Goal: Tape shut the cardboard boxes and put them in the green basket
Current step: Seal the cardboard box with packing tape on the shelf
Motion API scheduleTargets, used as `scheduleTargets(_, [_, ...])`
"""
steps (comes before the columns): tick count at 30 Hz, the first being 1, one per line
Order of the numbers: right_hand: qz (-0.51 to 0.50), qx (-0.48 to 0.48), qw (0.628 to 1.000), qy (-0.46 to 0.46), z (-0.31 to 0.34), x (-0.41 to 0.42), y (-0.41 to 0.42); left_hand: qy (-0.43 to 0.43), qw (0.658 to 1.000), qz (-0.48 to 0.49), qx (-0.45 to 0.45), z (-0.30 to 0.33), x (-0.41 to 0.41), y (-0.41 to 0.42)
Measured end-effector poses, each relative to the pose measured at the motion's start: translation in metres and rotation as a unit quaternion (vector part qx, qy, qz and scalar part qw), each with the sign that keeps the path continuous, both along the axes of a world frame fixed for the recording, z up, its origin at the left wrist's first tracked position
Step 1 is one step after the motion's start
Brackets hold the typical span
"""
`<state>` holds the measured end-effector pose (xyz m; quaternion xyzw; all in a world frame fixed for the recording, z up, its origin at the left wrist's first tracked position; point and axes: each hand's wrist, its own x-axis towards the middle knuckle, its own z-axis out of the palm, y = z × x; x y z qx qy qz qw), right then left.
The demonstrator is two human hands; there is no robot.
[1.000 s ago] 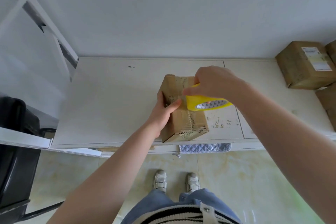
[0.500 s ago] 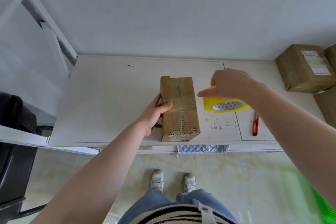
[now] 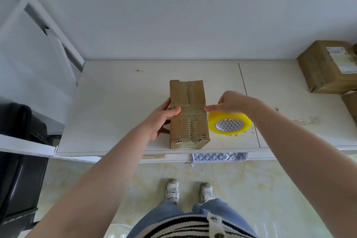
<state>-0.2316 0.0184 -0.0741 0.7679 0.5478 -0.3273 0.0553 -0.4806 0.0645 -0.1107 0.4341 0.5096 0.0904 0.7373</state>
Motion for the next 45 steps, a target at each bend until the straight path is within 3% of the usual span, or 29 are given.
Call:
scheduleTargets(4, [-0.001,-0.007,1.000,-0.007,-0.001,0.000,-0.001,0.050,0.997,0.055,0.018,0.007,0.027,0.002])
scheduleTargets(8, [-0.014,-0.007,1.000,-0.012,-0.001,-0.001,-0.003,0.105,0.988,0.053,0.098,0.000,0.042,-0.009])
scheduleTargets(12, [-0.014,0.000,1.000,-0.026,0.002,-0.003,-0.005,0.070,0.990,0.053,0.112,0.000,0.042,-0.008])
scheduleTargets(17, [0.016,0.005,0.999,-0.037,0.029,0.006,-0.003,-0.024,0.999,0.034,0.011,0.010,0.044,-0.014])
scheduleTargets(23, [0.068,0.021,0.996,-0.062,0.041,-0.010,0.003,-0.066,0.998,0.012,-0.002,-0.001,0.025,-0.017])
scheduleTargets(30, [0.112,0.030,0.988,-0.106,0.047,-0.029,0.015,0.048,0.986,0.044,0.151,0.007,0.016,-0.014])
scheduleTargets(35, [0.111,0.037,0.987,-0.114,0.049,-0.034,0.017,-0.002,0.997,0.060,0.049,0.020,0.029,-0.015])
scheduleTargets(39, [0.122,0.044,0.982,-0.134,0.048,-0.042,0.019,0.115,0.988,-0.005,0.105,0.024,0.033,-0.020])
scheduleTargets(45, [0.133,0.040,0.980,-0.142,0.051,-0.049,0.022,0.139,0.983,-0.009,0.119,0.019,0.031,-0.019])
